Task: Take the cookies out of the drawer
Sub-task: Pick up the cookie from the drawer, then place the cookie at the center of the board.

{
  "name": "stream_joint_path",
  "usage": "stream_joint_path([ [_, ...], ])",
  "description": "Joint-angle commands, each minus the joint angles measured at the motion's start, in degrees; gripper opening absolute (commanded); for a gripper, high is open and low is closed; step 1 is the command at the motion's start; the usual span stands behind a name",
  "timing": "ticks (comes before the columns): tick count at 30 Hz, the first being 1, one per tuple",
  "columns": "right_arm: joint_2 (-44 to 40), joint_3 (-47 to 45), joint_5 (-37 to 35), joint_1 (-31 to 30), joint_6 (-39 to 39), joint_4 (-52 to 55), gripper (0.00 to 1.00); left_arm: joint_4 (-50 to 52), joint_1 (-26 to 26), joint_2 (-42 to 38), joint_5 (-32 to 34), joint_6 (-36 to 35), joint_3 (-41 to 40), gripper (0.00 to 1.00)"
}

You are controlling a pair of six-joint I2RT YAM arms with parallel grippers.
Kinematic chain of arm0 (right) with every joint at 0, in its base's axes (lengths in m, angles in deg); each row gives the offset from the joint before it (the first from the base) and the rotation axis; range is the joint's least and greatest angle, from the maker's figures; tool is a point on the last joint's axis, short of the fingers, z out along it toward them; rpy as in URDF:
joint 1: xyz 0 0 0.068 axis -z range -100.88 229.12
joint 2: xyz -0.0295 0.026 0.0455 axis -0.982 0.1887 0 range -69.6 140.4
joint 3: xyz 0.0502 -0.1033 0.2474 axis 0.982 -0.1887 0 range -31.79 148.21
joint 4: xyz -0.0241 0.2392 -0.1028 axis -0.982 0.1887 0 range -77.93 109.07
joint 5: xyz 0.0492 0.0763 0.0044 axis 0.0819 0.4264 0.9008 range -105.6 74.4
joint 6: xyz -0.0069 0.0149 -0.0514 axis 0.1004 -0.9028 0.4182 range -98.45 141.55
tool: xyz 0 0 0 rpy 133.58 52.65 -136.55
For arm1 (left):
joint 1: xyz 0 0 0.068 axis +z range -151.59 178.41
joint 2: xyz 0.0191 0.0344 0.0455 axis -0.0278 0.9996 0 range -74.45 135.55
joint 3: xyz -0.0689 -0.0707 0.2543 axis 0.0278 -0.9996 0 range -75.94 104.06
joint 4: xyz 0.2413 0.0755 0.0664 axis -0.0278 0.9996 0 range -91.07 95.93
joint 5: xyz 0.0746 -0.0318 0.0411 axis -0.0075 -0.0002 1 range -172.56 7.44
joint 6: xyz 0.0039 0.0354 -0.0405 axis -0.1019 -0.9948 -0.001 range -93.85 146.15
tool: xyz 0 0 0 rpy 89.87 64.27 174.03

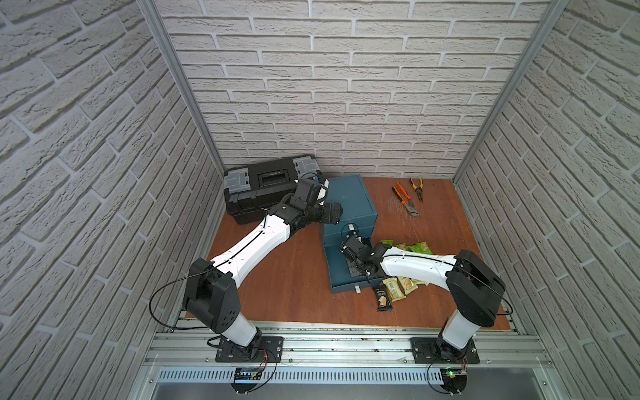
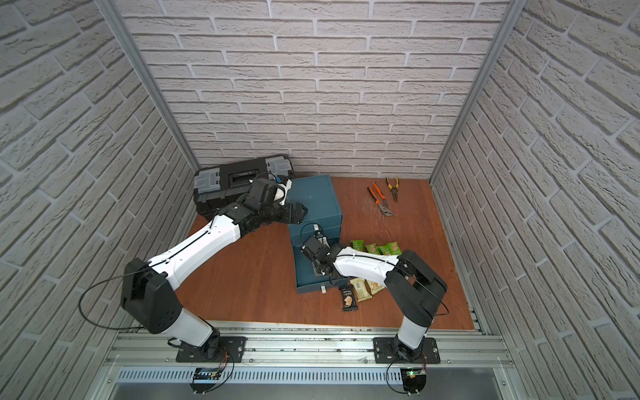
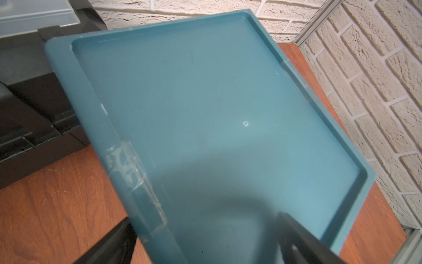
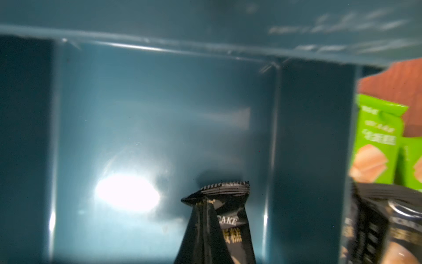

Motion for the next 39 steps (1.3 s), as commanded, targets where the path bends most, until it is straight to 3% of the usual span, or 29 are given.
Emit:
stream_joint_path([
  [1,-5.26,0.89,-0.31,-0.09,1.73,1.89,0.02,3.11,-0.73,1.85,-2.51,-1.48,-1.60,0.99],
  [7,-12.29,0.40,-1.07,-0.30,1.51,4.47,0.02,3.36,-0.73,2.42,-2.13,-1.48,-1.25,0.98],
  [13,-23.01,-1.10,-7.06,-0.26,-1.20,9.21,0.02,3.36,-0.70,2.73,-2.08,-1.48,-0.95,0.99],
  [17,-28.70,-5.80,-11.61,-0.02,-7.38,15.09,0.02,3.32,-0.63,2.62,-2.08,-1.48,-0.98,0.98],
  [25,-35.77,-17.40,-10.01,0.07,-19.43,19.76,0.02,3.36,-0.54,2.60,-2.15,-1.70,-1.02,0.98],
  [31,-41.79,-24.21,-15.96,0.26,-28.37,24.63,0.02,3.31,-0.38,2.33,-2.44,-1.83,-0.90,0.99],
  [34,-45.74,-28.43,-16.92,3.12,-30.06,24.00,0.02,3.30,-0.42,2.26,-2.68,-1.77,-0.95,0.99],
  [39,-51.19,-36.34,-8.59,12.56,-24.43,14.25,0.02,3.36,-0.38,1.82,-2.69,-1.92,-1.11,0.98],
])
